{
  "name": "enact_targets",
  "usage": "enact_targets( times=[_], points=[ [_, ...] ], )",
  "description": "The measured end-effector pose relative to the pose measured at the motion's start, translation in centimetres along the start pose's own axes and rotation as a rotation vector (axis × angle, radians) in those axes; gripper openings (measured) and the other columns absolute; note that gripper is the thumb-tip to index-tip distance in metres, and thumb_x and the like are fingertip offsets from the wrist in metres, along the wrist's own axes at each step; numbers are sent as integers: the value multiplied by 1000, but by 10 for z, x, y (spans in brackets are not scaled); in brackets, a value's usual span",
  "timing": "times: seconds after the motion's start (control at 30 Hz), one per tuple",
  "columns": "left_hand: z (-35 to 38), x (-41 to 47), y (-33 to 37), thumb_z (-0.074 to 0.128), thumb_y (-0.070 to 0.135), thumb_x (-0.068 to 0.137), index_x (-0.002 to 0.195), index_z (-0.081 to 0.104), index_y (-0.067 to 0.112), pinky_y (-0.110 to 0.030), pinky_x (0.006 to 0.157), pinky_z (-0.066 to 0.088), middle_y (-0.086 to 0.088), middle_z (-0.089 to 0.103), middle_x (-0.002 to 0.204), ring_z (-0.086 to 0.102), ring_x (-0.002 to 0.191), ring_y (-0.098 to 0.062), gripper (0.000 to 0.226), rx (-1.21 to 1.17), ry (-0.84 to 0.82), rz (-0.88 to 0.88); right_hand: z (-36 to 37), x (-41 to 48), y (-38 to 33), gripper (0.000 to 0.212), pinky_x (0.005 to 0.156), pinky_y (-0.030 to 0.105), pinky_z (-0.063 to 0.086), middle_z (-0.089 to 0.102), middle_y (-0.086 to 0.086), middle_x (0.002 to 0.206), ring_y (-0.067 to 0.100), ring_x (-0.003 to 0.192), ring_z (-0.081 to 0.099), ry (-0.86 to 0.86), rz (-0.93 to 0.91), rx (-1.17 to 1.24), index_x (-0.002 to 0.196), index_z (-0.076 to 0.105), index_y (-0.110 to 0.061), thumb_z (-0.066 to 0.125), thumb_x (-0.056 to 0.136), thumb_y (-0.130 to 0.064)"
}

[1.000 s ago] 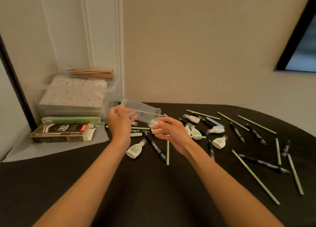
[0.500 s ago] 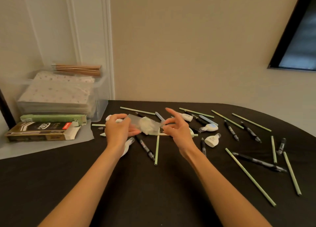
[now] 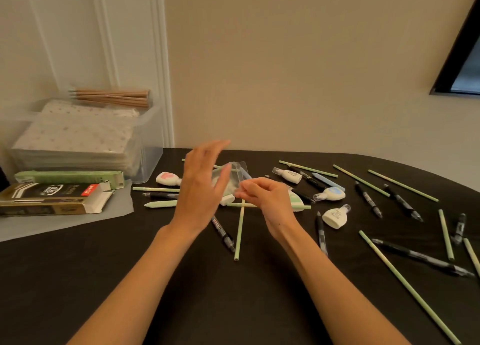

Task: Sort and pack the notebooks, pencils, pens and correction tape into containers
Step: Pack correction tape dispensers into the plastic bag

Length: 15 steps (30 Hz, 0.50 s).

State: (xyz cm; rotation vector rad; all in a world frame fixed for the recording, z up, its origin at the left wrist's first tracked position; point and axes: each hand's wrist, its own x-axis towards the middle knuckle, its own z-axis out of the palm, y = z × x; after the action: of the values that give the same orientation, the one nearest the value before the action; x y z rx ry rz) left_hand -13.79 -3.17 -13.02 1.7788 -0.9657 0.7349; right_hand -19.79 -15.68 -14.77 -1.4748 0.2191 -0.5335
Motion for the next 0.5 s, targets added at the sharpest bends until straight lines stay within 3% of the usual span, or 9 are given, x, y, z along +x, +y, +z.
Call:
enact_targets(
  times=[0.1,0.2,0.3,0.5],
  points=[
    [8,-4,-1,48,27,86,102,69,9,-34,100,31,-15,59,121,41,123,-22,32,216,-112,186,-2,-3,-2,12,74,20,55,72,1,78,12,77,70,-63,24,97,88,69,-7,57,89,-5],
    [10,-9,-5,64,16,80,98,72,8,-40,94,34,-17,64,115,55,116,-34,21,377,-145,225,-5,-5,-2,16,72,18,55,73,2,81,12,80,70,-122,55,173,92,69,-4,53,90,-2],
    [7,-12,-5,76,7,72,93,73,8,-45,95,33,-20,64,115,58,112,-38,21,439,-185,256,-8,-5,-2,17,75,20,56,73,3,84,13,83,70,-141,84,193,93,69,-2,51,91,-1],
    [0,-12,-8,63,32,82,130,54,10,-44,100,38,-15,59,127,53,121,-32,54,450,-329,179,-12,-7,-1,20,76,20,56,70,9,92,13,83,70,-160,100,149,93,68,-2,49,92,-2]
  ],
)
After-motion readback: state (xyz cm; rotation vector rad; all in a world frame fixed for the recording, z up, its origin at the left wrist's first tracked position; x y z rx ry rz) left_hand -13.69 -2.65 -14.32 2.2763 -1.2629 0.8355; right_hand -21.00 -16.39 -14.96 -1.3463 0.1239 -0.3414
